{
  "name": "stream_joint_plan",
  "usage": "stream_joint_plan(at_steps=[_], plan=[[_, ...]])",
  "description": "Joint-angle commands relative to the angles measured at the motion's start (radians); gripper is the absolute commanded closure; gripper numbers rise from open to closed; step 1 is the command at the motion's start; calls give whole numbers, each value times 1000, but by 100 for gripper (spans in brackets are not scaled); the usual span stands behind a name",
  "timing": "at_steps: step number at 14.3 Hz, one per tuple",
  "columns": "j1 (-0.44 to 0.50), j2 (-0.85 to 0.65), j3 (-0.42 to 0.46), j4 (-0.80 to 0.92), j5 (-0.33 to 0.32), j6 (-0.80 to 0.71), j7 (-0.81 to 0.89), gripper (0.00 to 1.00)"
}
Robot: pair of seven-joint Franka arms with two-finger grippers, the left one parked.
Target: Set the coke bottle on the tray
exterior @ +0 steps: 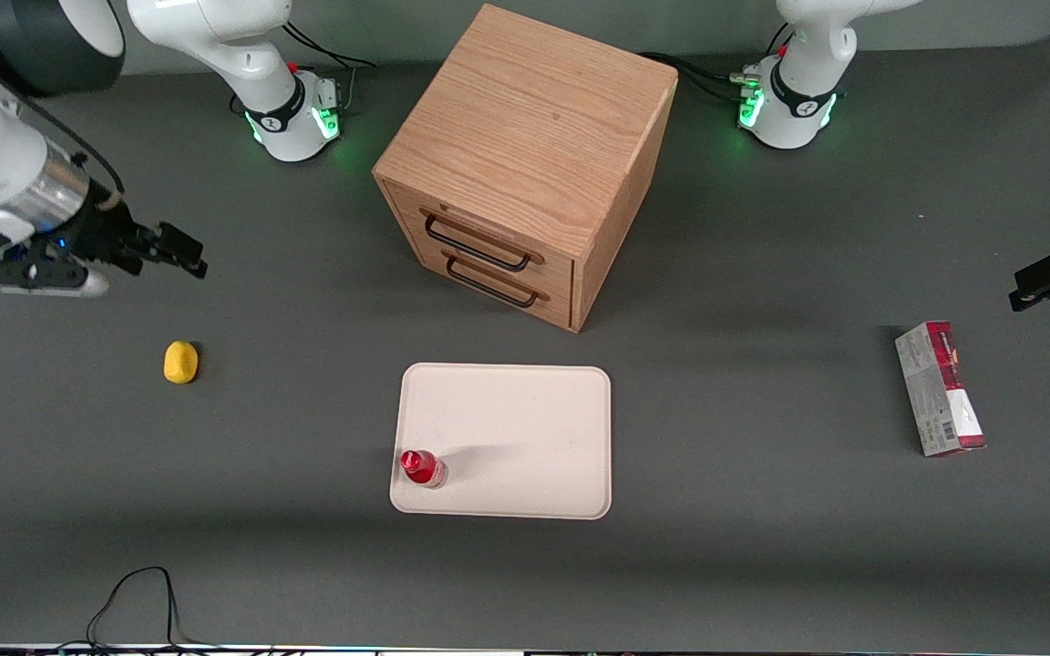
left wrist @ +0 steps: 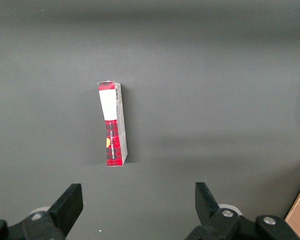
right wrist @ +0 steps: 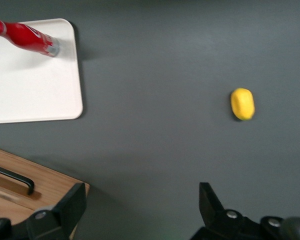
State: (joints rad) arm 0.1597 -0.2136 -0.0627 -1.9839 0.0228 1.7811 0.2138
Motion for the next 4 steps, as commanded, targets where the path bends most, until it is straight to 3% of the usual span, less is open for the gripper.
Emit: stream_joint_plan(at_steps=[1,4], plan=[[12,-47,-9,-35,-49,-6,-17,0],[8,-26,-11,13,-49,-17,-13,0]])
